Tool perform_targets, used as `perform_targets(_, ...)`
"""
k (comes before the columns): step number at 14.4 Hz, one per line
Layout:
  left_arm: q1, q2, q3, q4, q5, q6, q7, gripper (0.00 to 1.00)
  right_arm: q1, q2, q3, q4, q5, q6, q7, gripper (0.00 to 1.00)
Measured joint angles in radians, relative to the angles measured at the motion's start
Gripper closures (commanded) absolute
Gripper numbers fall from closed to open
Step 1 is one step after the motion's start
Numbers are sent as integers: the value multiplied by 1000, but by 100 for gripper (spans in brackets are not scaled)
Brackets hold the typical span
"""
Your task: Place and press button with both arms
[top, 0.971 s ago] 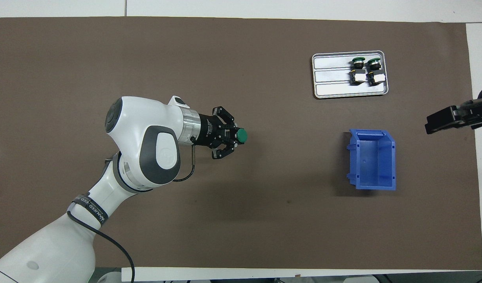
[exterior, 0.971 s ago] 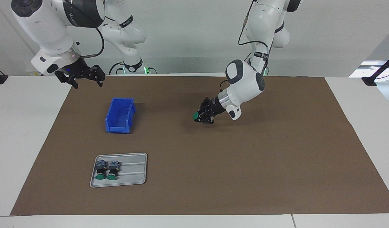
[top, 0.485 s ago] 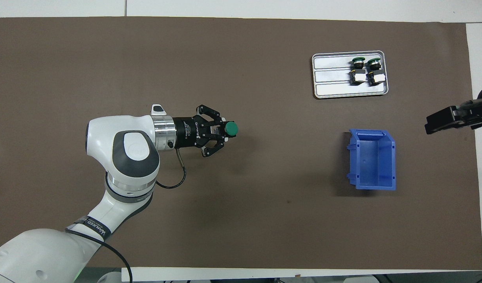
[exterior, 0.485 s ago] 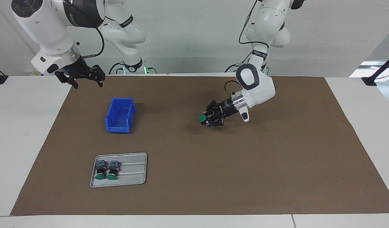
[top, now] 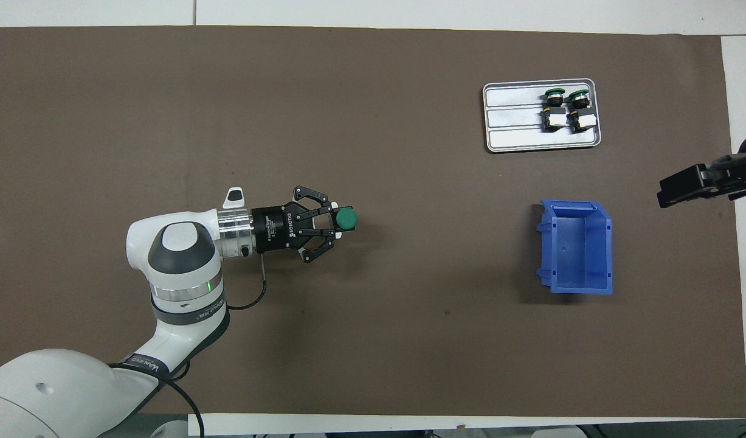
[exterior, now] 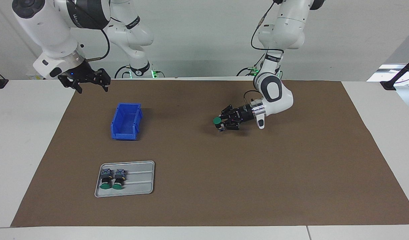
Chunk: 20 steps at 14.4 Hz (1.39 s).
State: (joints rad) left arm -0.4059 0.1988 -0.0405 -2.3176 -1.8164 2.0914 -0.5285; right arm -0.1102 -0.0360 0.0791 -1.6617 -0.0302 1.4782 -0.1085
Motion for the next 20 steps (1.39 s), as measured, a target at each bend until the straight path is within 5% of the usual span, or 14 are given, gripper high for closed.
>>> perform_targets(10, 81, 41, -9, -71, -69, -120, 163, 81, 3, 0, 2, 0, 0, 0, 0, 1)
perform_targets(13, 82, 50, -9, -87, -83, -132, 201, 76, 3, 0, 2, 0, 0, 0, 0, 1)
perform_targets(15, 82, 50, -9, -91, -86, -133, 207, 63, 3, 0, 2, 0, 0, 0, 0, 1)
perform_targets(20, 81, 50, -9, -111, -86, -133, 224, 59, 3, 0, 2, 0, 0, 0, 0, 1)
